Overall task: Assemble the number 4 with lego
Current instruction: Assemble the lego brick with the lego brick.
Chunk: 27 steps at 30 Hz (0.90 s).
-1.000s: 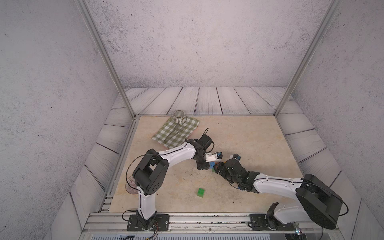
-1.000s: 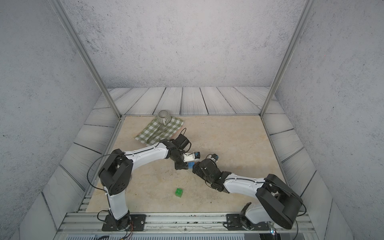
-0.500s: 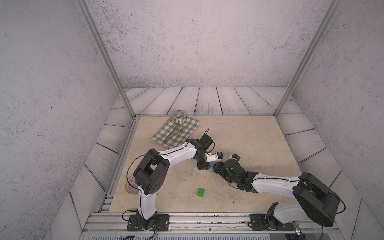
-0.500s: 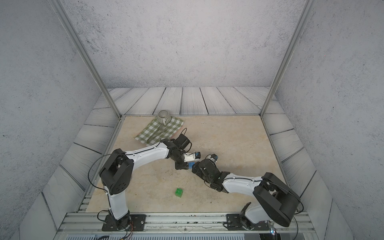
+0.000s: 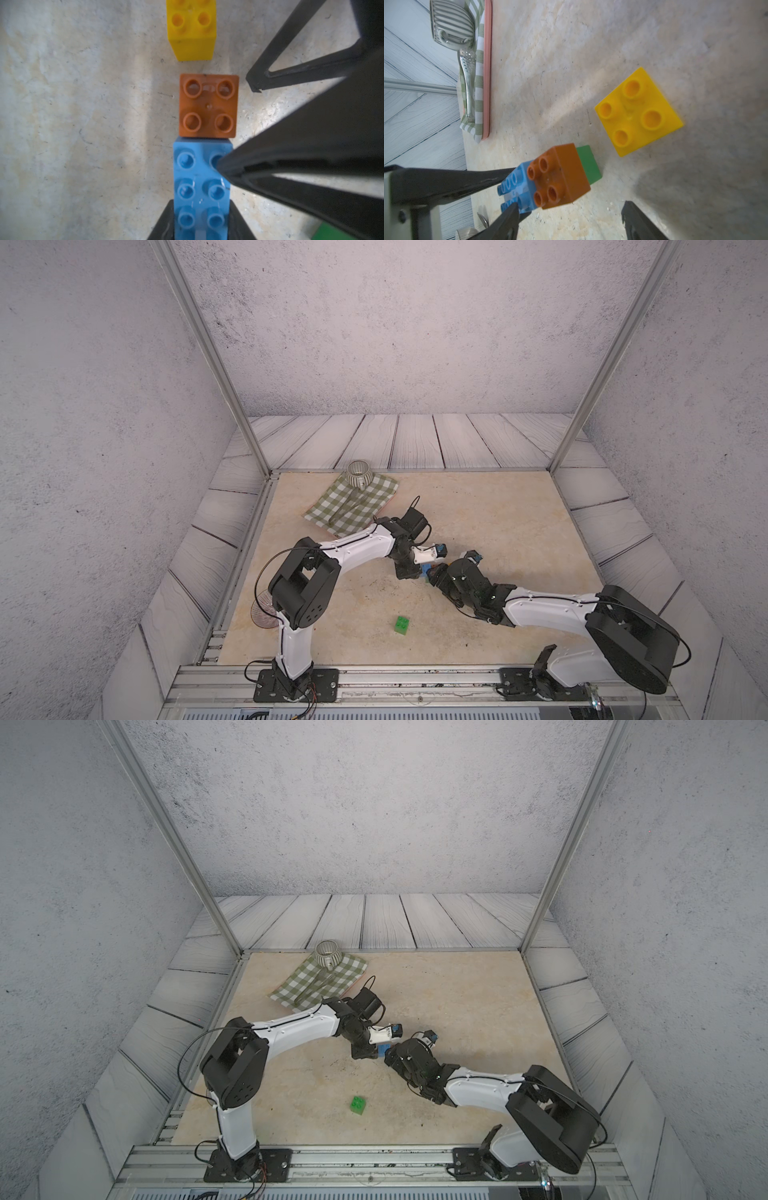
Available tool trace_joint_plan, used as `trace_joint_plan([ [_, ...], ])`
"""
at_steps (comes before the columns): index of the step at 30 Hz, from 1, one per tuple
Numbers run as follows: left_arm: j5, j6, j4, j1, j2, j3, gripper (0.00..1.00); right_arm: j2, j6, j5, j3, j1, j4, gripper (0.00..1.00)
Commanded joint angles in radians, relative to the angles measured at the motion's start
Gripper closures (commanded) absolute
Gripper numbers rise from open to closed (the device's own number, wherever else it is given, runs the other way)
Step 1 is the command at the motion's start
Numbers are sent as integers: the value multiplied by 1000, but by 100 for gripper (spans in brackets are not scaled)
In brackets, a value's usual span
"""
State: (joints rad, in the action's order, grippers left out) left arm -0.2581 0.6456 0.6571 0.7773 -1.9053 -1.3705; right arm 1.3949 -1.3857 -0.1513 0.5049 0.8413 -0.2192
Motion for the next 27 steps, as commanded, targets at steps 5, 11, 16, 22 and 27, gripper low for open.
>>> trace_joint_plan([
  [5,17,-16,47,7,-23,-27,100,34,-61,-31,-10,-1,196,23],
  [11,35,-32,45,10,-22,-27,100,39,-91,-27,-20,0,213,25],
  [16,46,-40,40,16,-11,-26,100,44,-106,-28,-20,5,219,26],
  [22,38,-24,32,17,5,-16,100,63,-107,-27,-2,7,242,26],
  [27,40,-20,30,18,9,-15,100,69,-110,-25,12,7,263,27],
])
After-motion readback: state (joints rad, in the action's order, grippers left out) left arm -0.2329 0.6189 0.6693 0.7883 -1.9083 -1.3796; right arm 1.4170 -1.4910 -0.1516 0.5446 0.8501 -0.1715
